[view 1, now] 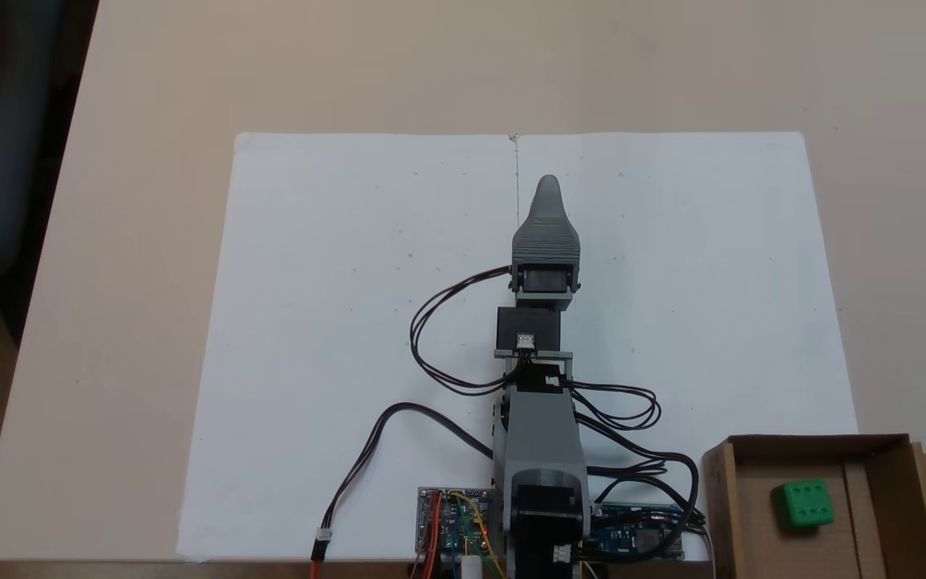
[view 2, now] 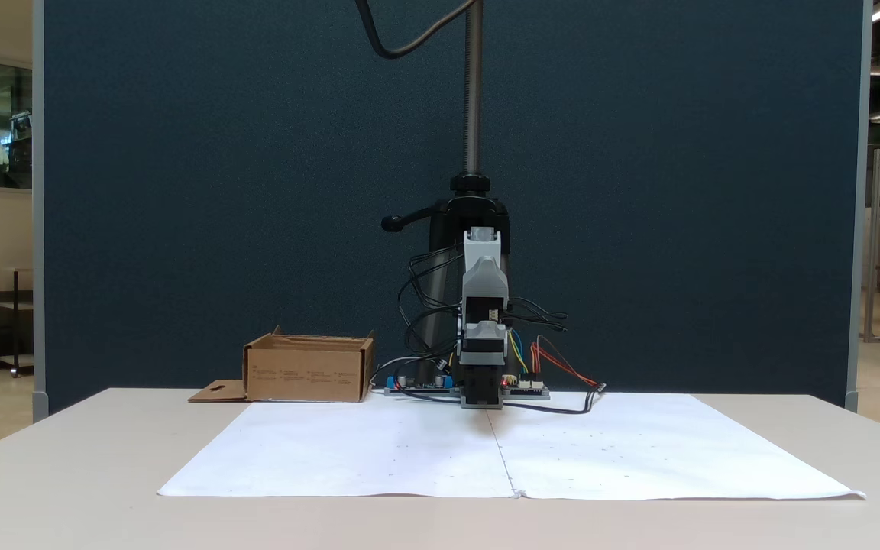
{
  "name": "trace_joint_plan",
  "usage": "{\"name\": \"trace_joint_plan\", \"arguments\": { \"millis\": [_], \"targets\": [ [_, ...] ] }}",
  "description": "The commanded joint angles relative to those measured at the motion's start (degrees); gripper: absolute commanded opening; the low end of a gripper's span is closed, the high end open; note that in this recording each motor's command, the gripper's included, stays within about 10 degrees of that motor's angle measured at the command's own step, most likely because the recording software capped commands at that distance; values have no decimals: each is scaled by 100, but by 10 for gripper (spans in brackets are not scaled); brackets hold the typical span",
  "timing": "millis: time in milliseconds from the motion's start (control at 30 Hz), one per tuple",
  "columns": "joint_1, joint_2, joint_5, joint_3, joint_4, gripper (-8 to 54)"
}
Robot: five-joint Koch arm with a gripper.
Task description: Grasp a green dice and put it in the bin.
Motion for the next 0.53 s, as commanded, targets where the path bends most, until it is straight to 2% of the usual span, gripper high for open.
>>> {"name": "trace_joint_plan", "arguments": {
  "millis": [0, 500],
  "targets": [
    [44, 633, -387, 387, -545, 453],
    [9, 624, -378, 387, -501, 453]
  ]
}}
